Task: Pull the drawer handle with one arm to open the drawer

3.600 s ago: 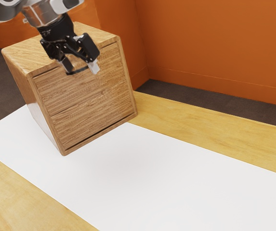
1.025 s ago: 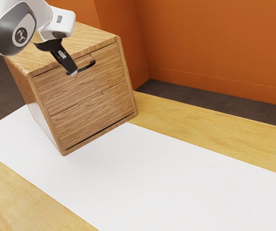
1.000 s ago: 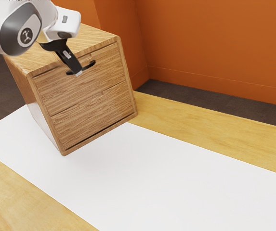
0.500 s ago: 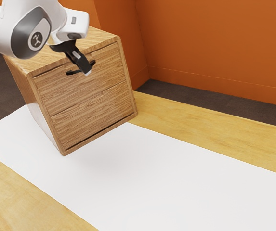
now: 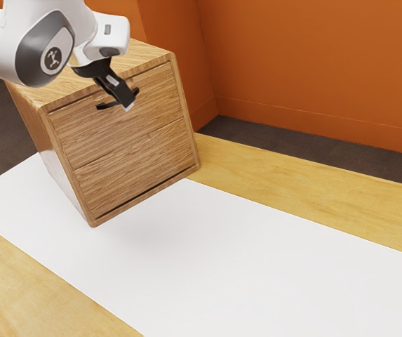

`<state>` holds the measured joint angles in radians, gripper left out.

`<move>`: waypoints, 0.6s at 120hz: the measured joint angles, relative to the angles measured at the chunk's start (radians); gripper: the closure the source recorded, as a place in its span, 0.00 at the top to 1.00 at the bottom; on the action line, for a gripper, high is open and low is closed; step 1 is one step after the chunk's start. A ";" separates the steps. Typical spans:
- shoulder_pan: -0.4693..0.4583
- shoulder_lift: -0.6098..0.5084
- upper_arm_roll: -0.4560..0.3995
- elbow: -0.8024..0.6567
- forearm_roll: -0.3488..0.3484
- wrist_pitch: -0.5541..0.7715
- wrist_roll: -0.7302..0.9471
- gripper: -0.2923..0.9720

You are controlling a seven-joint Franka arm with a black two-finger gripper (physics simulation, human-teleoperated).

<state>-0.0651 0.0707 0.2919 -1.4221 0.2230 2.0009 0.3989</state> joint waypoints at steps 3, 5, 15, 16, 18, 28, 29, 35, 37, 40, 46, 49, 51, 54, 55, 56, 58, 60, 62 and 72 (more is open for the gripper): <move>-0.004 0.000 0.005 -0.001 0.000 0.000 -0.001 0.77; -0.006 0.000 0.007 -0.001 0.000 0.000 -0.002 0.77; -0.012 -0.002 0.027 -0.003 0.001 -0.003 -0.005 0.77; -0.012 -0.003 0.029 -0.004 0.001 -0.004 -0.006 0.77; -0.013 -0.005 0.034 -0.004 0.002 -0.006 -0.006 0.77; 0.001 -0.001 0.046 -0.005 0.002 -0.011 -0.009 0.77; 0.003 0.000 0.046 -0.005 0.002 -0.012 -0.009 0.77; 0.015 0.009 0.042 -0.006 0.002 -0.009 -0.006 0.77; 0.016 0.011 0.040 -0.007 0.002 -0.008 -0.005 0.77; 0.014 0.013 0.038 -0.009 0.002 -0.006 -0.003 0.77; 0.004 0.016 0.034 -0.010 0.001 -0.002 0.001 0.77; -0.001 0.016 0.031 -0.009 0.001 -0.001 0.002 0.77; -0.005 0.017 0.030 -0.009 0.000 0.000 0.004 0.77; -0.011 0.020 0.030 -0.008 0.000 0.002 0.005 0.77; -0.013 0.021 0.030 -0.008 -0.001 0.002 0.006 0.77; -0.014 0.022 0.031 -0.007 -0.002 0.003 0.007 0.77; -0.016 0.025 0.033 -0.006 -0.005 0.006 0.009 0.77; -0.017 0.027 0.035 -0.005 -0.007 0.009 0.012 0.77; -0.016 0.029 0.036 -0.005 -0.010 0.012 0.015 0.77; -0.004 0.032 0.039 -0.004 -0.017 0.023 0.028 0.77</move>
<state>-0.0688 0.1023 0.3306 -1.4258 0.2058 2.0235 0.4265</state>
